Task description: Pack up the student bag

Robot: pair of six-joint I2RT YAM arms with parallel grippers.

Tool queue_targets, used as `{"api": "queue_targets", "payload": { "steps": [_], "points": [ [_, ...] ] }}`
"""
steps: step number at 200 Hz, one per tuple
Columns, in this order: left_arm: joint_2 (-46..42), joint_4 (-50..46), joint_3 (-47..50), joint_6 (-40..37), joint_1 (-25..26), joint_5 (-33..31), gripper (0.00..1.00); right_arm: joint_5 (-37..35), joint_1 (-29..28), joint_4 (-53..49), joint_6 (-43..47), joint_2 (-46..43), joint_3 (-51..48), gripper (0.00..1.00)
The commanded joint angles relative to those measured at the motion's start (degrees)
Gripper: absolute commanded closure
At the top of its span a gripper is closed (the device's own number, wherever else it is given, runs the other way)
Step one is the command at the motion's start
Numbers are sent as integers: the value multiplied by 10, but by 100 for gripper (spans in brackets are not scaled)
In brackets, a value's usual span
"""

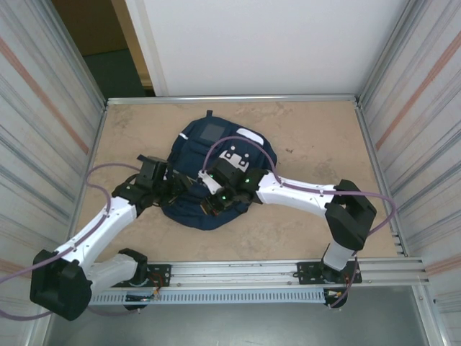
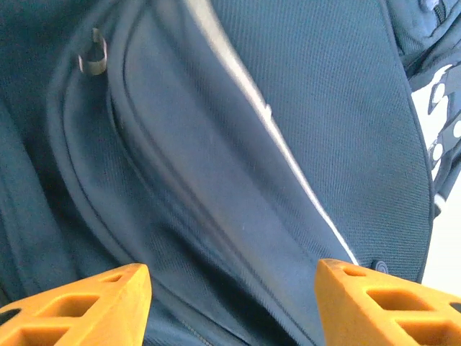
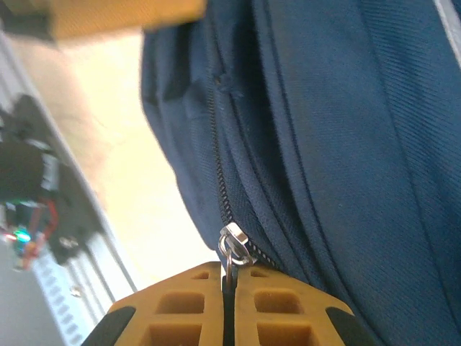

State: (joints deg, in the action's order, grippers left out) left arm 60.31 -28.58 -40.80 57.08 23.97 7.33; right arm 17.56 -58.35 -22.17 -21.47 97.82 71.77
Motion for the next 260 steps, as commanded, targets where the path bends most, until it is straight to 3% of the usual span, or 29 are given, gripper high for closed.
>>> {"api": "queue_targets", "payload": {
  "steps": [1, 24, 63, 80, 95, 109, 137, 159, 194, 214, 225, 233, 260],
  "points": [
    [-7, -8, 10, 72, 30, -38, 35, 72, 5, 55, -13, 20, 36, 100],
    [13, 12, 8, 101, 33, -40, 32, 88, 2, 71, -27, 41, 40, 100],
    [22, 30, 24, 145, 56, -72, 35, 72, -12, 86, -40, 52, 29, 100],
    [13, 39, 39, 140, 56, -92, 52, 78, -14, 94, -45, 47, 23, 100],
    [11, 47, 50, 131, 50, -118, 84, 73, -18, 94, -40, 38, 12, 100],
    [14, 50, 48, 105, 22, -106, 100, 62, -17, 83, -31, 24, -5, 100],
    [8, 57, 41, 38, -30, -86, 100, 14, -3, 30, 8, -15, -67, 100],
    [41, 49, 0, -58, -80, -22, 100, -38, 14, -15, 40, -45, -129, 100],
    [112, 53, -44, -159, -140, 10, 100, -39, 52, -44, 51, -74, -181, 100],
    [177, 49, -82, -183, -199, 99, 100, -29, 46, -26, 39, -70, -158, 100],
    [198, 39, -101, -186, -221, 147, 87, -15, 39, -2, 27, -56, -137, 100],
    [197, 36, -105, -185, -229, 159, 73, -7, 34, 16, 18, -41, -119, 100],
    [105, -27, -88, -185, -228, 98, 52, 21, 12, 47, 4, 14, -38, 100]
  ]
}}
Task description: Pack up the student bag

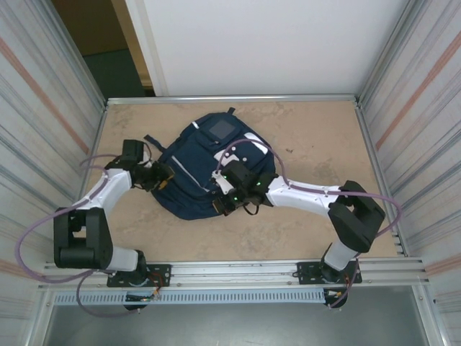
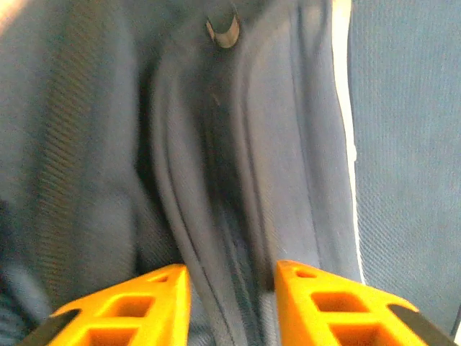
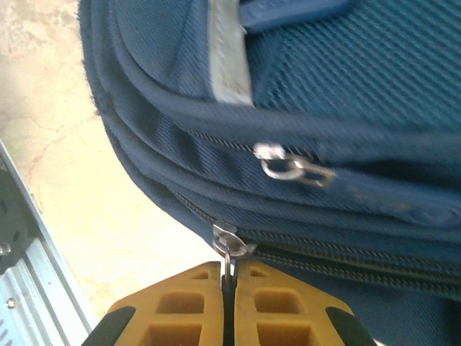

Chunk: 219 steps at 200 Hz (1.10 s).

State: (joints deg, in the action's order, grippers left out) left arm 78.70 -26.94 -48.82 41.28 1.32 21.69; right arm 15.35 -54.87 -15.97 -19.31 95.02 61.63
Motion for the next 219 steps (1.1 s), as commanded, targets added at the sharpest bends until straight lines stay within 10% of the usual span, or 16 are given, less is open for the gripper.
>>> {"api": "queue_targets", "payload": {
  "steps": [1, 40, 96, 117, 143, 219],
  "points": [
    [-84, -46, -6, -27, -1, -49, 51, 44, -24, -14, -17, 44, 66, 100],
    [-218, -97, 77, 34, 42, -83, 37, 70, -42, -4, -11, 96, 153, 100],
    [-187, -41, 97, 108, 121, -127, 35, 96, -52, 7, -19, 106, 170, 100],
    [-165, 25, 113, 128, 126, -128, 50, 79, -70, -12, -9, 109, 171, 100],
    [-144, 11, 85, 87, 125, -157, 99, 46, -73, -32, -9, 88, 135, 100],
    [-154, 3, 104, 41, 70, -125, 100, -90, 69, -111, -19, -10, -50, 91]
  ]
}}
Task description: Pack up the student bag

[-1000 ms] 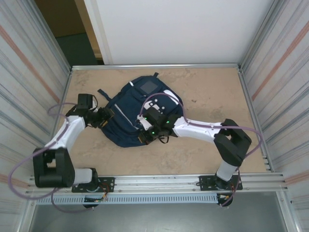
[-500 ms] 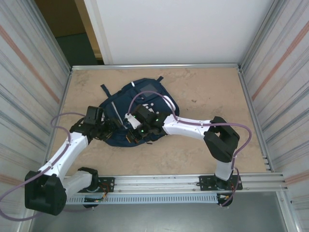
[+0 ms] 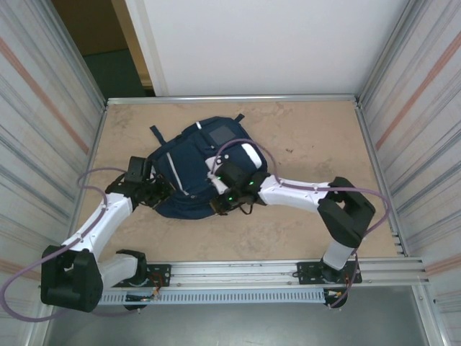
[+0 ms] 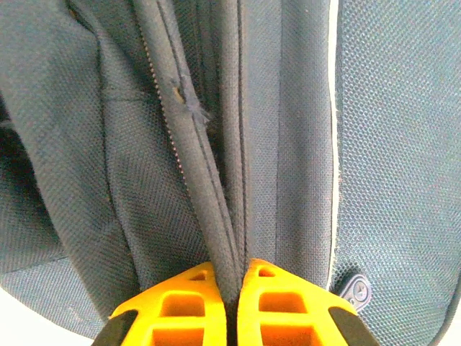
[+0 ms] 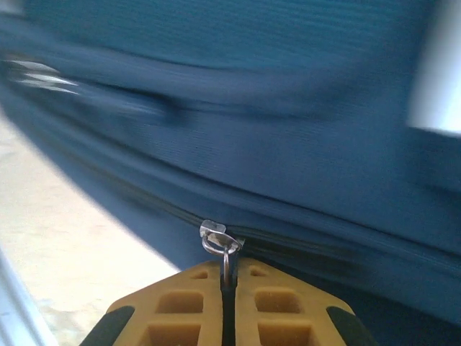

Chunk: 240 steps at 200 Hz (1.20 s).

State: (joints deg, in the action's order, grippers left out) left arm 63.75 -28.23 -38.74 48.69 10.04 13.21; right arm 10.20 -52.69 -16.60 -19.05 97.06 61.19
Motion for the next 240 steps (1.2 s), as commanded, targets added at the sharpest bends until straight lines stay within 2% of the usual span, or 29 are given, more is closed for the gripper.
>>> {"api": "queue_targets", "payload": {
  "steps": [1, 25, 36, 56, 79, 84, 85, 86, 89, 92, 97, 100, 102, 123, 141, 173, 192, 203, 215, 223, 232, 240],
  "points": [
    [-4, 15, 2, -34, -17, -39, 100, -38, 49, -105, -23, -30, -47, 91],
    [4, 24, 10, -35, -6, -30, 100, -19, 94, -111, -49, -24, -53, 90],
    [11, 41, 16, -28, -1, -15, 100, -2, 102, -105, -49, -26, -51, 86],
    [7, 51, 10, -30, 2, 12, 80, 11, 103, -99, -47, -56, -43, 65],
    [-25, 43, -10, -75, 23, -47, 50, -34, 104, -86, -32, -138, -47, 44],
    [-30, 38, -18, -88, 28, -61, 45, -54, 104, -81, -27, -160, -51, 29],
    [-31, 38, -20, -91, 29, -65, 44, -59, 104, -80, -27, -166, -52, 15],
    [-32, 36, -22, -94, 30, -67, 43, -64, 105, -79, -26, -170, -53, 8],
    [-34, 30, -29, -103, 33, -76, 41, -82, 106, -76, -23, -185, -56, 0],
    [-36, 23, -35, -113, 37, -85, 37, -100, 106, -74, -21, -200, -59, 1],
    [-38, 13, -46, -130, 46, -103, 22, -130, 109, -67, -16, -223, -65, 1],
    [-40, 8, -52, -140, 52, -117, 5, -148, 111, -64, -13, -238, -69, 1],
    [-41, 6, -55, -148, 57, -127, 2, -158, 114, -61, -12, -247, -72, 1],
    [-61, -3, -69, -210, 113, -271, 1, -263, 151, -21, 5, -345, -116, 1],
    [-85, 60, -28, -270, 166, -456, 1, -317, 206, 36, 16, -433, -177, 1],
    [-106, 249, 83, -427, 167, -581, 1, -375, 341, 104, -1, -517, -293, 1],
    [-108, 325, 132, -490, 115, -534, 1, -369, 415, 110, 19, -539, -329, 1],
    [-110, 348, 156, -506, 68, -444, 1, -352, 448, 143, 43, -545, -363, 1],
    [-107, 414, 198, -536, 31, -358, 1, -282, 481, 206, 100, -550, -411, 1],
    [-100, 471, 227, -546, 20, -344, 1, -245, 496, 249, 127, -552, -440, 1],
    [-90, 533, 253, -547, 2, -338, 1, -237, 508, 288, 130, -552, -469, 1],
    [-91, 517, 249, -540, -11, -325, 1, -235, 521, 329, 119, -544, -494, 1]
  ]
}}
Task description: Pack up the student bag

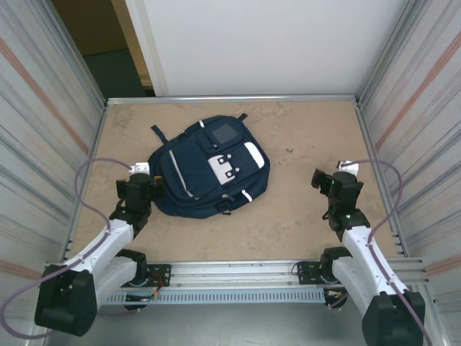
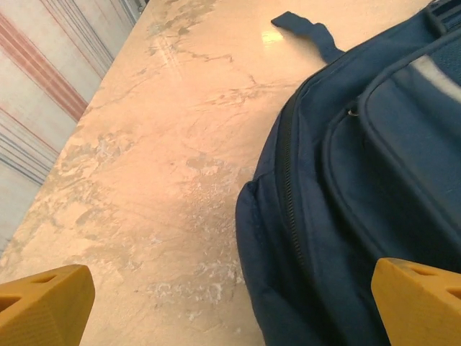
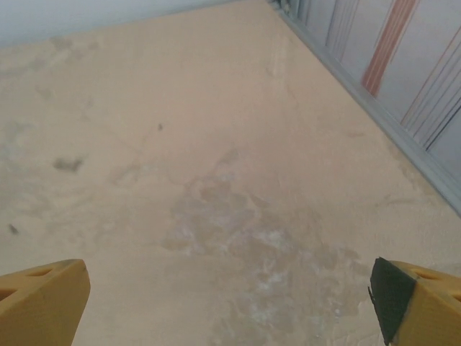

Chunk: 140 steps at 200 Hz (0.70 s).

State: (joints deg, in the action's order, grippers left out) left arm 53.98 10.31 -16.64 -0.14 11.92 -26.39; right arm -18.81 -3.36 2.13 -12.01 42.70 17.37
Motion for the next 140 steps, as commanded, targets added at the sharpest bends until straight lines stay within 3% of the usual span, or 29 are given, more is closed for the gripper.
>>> {"api": "queue_targets", "payload": {
  "steps": [1, 17, 59, 92, 106, 115, 128, 134, 140],
  "points": [
    [6, 127, 26, -52, -32, 76, 1, 56, 30, 146, 49, 0, -59, 1],
    [16, 136, 24, -53, -61, 145, 1, 110, 66, 219, 41, 32, -88, 1],
    [143, 334, 29, 0, -133, 326, 1, 183, 99, 358, 19, 201, -57, 1],
    [225, 366, -16, -19, -144, 338, 1, 200, 101, 437, 22, 357, 13, 1],
    [266, 380, -27, -16, -157, 376, 1, 210, 101, 413, 23, 412, 57, 1],
    [293, 399, -28, -18, -155, 374, 1, 178, 73, 365, 46, 419, 81, 1],
    [342, 479, -20, -13, -157, 366, 1, 149, 53, 451, 61, 461, 59, 1],
    [330, 439, -28, -11, -157, 369, 1, 135, 54, 493, 58, 466, 42, 1],
    [316, 394, -38, -14, -155, 366, 1, 118, 54, 466, 46, 457, 47, 1]
  ]
}}
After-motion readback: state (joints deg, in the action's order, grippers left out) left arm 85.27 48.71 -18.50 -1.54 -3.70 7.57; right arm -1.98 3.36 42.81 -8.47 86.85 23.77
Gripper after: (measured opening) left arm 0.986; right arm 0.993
